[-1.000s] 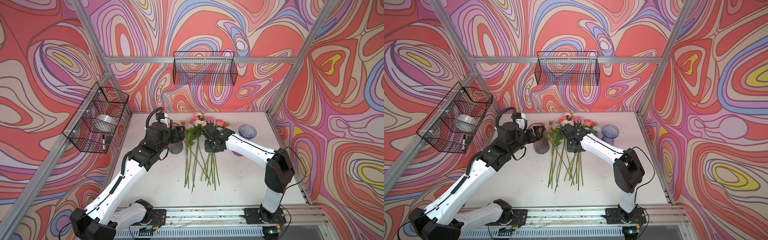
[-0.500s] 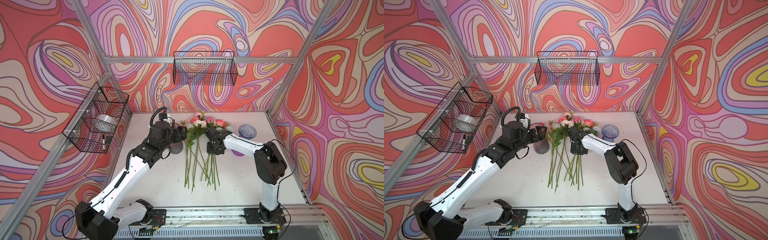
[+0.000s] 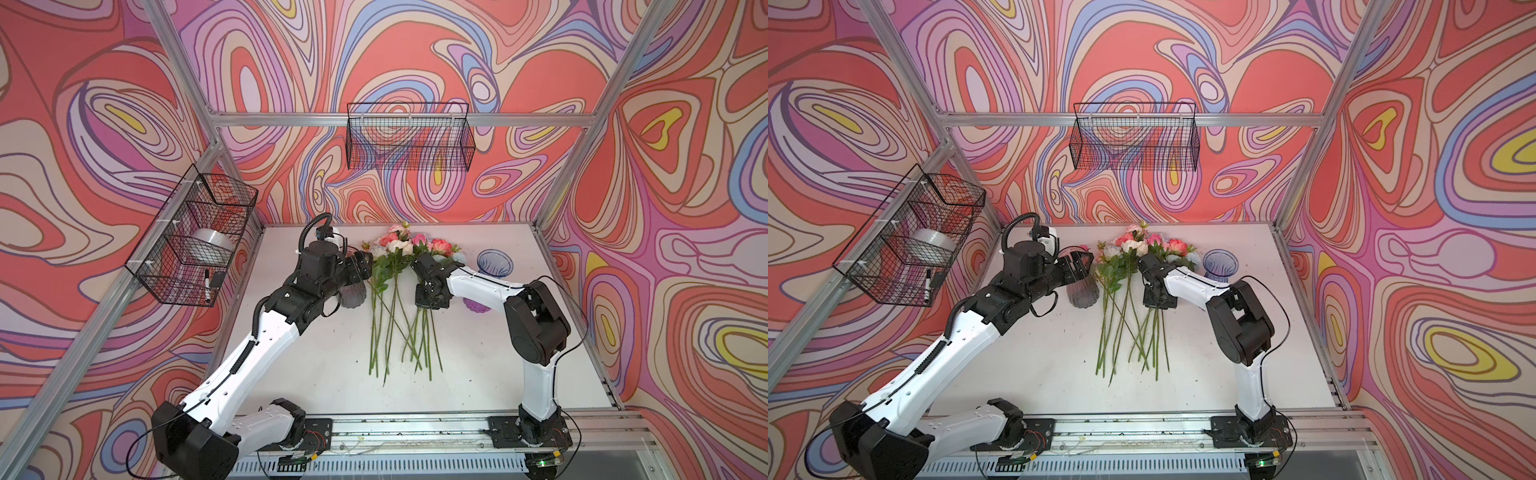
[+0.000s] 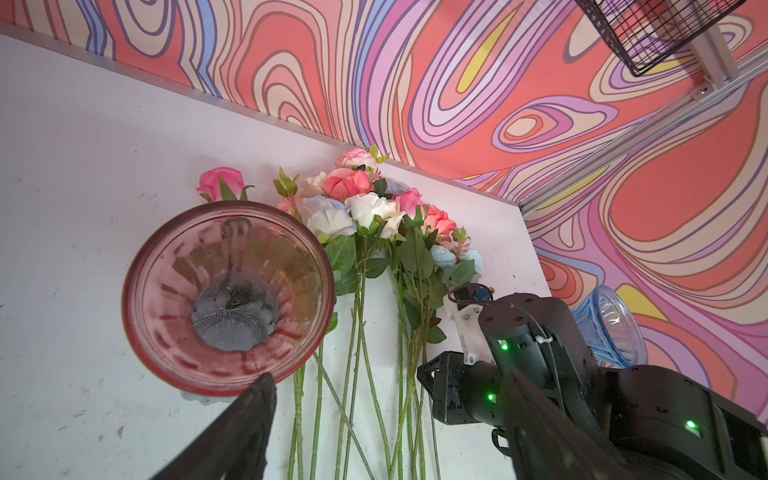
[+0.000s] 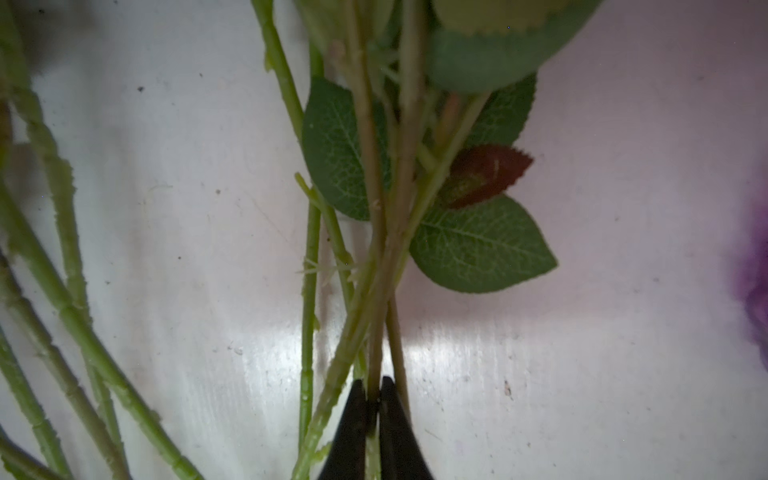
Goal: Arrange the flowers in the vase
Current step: 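Lift the pink rose upward out of the bunch with the right gripper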
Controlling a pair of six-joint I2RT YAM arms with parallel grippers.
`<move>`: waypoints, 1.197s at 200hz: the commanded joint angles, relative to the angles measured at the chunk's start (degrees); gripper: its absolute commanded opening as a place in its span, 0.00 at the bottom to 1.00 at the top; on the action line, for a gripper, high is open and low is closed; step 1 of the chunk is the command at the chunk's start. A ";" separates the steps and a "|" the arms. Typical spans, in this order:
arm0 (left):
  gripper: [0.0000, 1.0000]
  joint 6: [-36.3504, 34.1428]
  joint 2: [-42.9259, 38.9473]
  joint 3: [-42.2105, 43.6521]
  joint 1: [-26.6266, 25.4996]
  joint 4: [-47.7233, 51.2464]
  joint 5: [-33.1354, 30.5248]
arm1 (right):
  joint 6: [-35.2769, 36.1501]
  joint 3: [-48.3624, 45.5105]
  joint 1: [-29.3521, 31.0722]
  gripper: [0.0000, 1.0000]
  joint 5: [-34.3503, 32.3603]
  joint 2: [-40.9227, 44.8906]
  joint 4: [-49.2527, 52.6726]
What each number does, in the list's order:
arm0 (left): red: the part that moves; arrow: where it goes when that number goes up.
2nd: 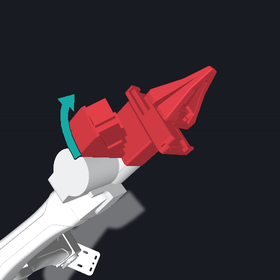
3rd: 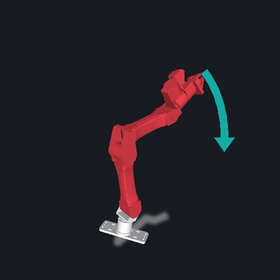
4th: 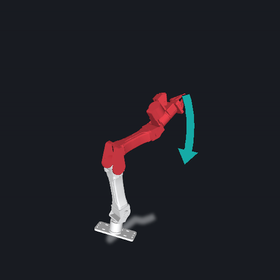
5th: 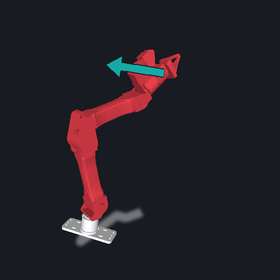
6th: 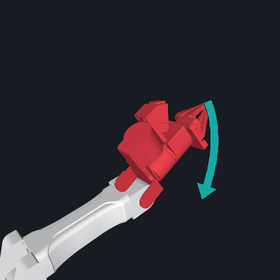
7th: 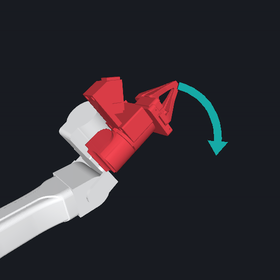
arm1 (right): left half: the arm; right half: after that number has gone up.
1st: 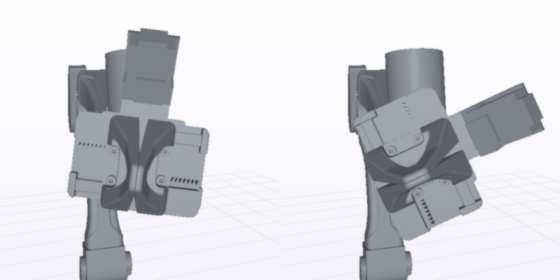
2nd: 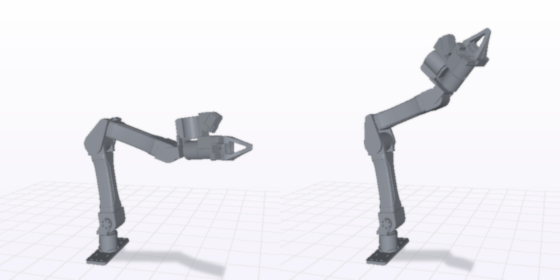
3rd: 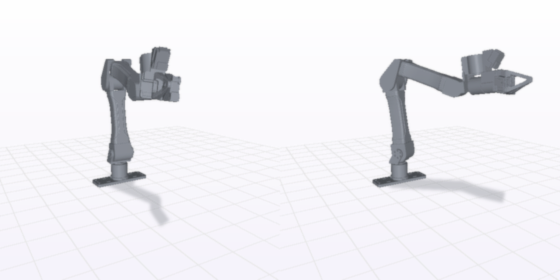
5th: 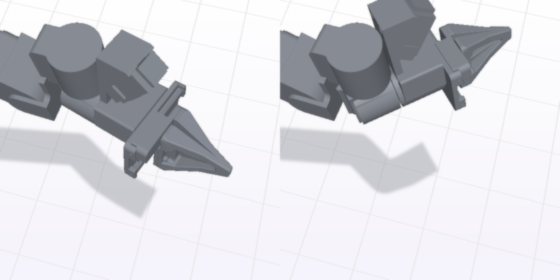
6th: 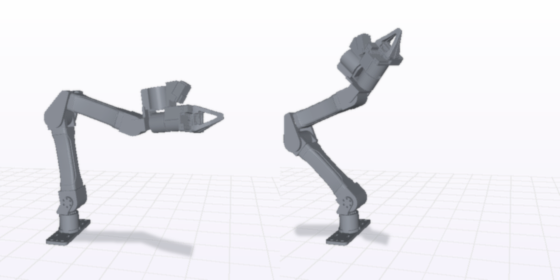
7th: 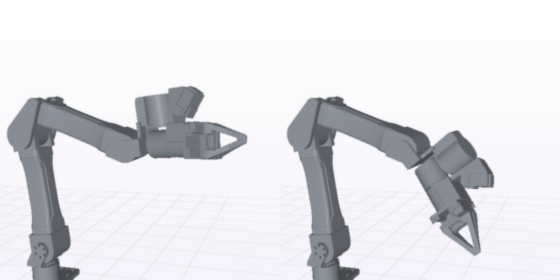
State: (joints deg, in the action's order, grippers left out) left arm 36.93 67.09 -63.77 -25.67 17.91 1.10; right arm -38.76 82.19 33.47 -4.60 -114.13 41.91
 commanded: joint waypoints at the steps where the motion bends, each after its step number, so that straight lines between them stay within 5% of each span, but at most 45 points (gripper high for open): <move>1: 0.85 1.33 0.41 -0.49 0.75 -0.69 1.20 | -0.38 -1.11 -0.66 0.05 0.21 -0.31 -1.10; 152: 0.83 2.32 1.41 -0.49 2.27 -1.41 4.16 | 1.89 -3.28 -1.04 0.00 -0.85 16.52 -0.50; 239: 0.81 1.97 2.61 0.00 2.25 -6.43 12.87 | 5.38 -7.54 -0.52 0.00 -0.54 27.31 -8.88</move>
State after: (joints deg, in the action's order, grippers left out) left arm 38.26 69.49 -63.77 -23.75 15.68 9.72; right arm -35.59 76.90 32.69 -4.27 -90.78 37.17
